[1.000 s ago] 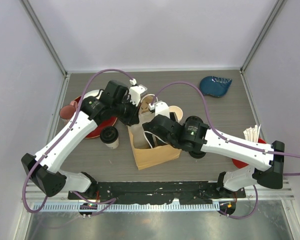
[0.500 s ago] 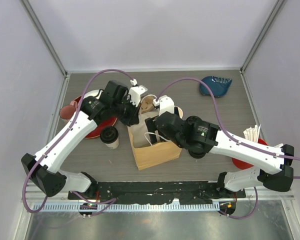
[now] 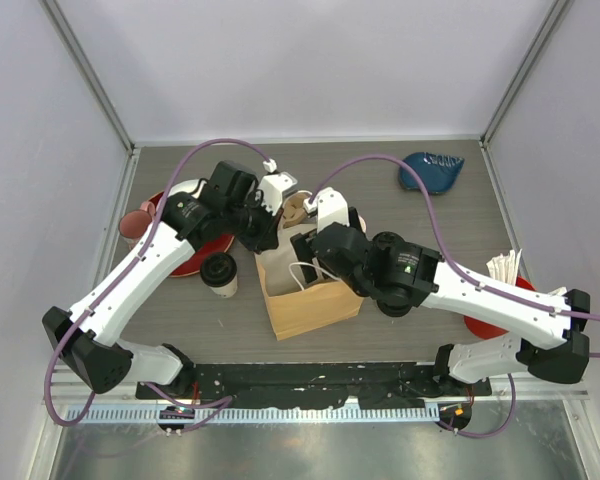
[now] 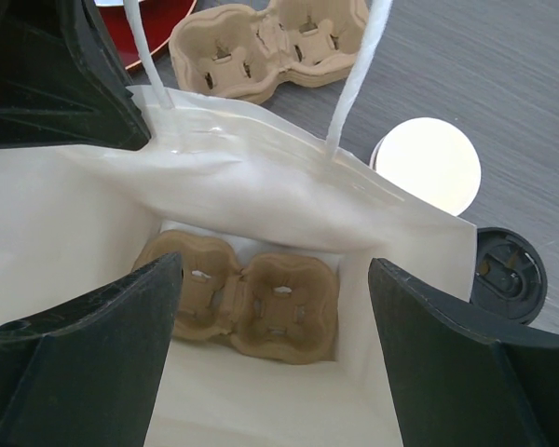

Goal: Pack the takeout coffee

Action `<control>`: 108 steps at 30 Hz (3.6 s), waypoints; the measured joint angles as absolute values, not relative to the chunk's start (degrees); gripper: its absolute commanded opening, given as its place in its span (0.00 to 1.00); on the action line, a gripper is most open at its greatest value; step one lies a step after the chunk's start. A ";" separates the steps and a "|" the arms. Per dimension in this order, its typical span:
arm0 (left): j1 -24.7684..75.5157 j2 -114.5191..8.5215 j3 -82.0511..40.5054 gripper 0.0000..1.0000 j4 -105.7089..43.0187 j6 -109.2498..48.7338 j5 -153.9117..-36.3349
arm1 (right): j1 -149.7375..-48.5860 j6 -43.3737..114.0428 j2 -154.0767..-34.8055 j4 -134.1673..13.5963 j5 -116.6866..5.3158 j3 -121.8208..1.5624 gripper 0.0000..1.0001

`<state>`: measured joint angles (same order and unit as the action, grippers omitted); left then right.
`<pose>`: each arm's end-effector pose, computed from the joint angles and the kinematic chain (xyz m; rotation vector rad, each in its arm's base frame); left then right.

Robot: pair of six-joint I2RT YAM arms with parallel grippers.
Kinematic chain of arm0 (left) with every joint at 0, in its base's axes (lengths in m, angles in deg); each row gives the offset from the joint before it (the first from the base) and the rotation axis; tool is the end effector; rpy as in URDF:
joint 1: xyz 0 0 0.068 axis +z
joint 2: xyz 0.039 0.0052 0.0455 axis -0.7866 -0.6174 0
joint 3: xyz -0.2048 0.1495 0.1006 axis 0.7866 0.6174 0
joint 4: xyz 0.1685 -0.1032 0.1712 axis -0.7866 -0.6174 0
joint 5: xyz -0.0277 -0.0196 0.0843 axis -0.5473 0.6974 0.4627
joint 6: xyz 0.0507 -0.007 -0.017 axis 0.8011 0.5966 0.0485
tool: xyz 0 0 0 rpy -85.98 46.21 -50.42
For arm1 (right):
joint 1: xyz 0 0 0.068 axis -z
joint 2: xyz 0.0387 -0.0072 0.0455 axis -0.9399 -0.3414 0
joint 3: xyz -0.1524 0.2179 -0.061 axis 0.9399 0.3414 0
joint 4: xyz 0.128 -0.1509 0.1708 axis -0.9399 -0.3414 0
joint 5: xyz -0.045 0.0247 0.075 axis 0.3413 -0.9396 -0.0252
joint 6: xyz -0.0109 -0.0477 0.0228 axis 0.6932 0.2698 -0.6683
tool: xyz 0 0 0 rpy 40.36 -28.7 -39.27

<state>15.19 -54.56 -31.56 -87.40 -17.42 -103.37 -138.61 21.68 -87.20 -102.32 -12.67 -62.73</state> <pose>0.2107 -0.1695 0.3756 0.9276 2.2774 -0.6263 0.1168 0.2410 0.3818 -0.5548 2.0343 0.2352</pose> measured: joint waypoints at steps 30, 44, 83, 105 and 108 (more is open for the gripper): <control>13.68 -56.44 -34.34 0.00 -90.57 -12.57 -103.35 | -128.58 25.70 -83.16 -105.88 -6.79 -80.35 0.72; 13.63 -55.20 -34.51 0.00 -93.76 -8.96 -102.00 | -95.71 28.46 -91.42 -113.05 -35.95 -62.82 0.49; 13.63 -56.79 -36.65 0.00 -96.32 -7.45 -102.28 | -97.32 33.20 -96.65 -105.01 -39.20 -53.25 0.01; 13.63 -58.54 -38.42 0.00 -97.63 -5.99 -102.92 | -98.66 39.60 -90.42 -130.12 -47.31 -92.96 0.01; 13.63 -59.28 -38.91 0.00 -97.68 -5.97 -102.92 | -99.79 40.04 -88.08 -131.13 -50.04 -99.17 0.01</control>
<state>13.63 -59.28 -38.91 -97.68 -5.97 -102.92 -99.79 40.04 -88.08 -131.13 -50.04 -99.17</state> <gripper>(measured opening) 0.010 0.050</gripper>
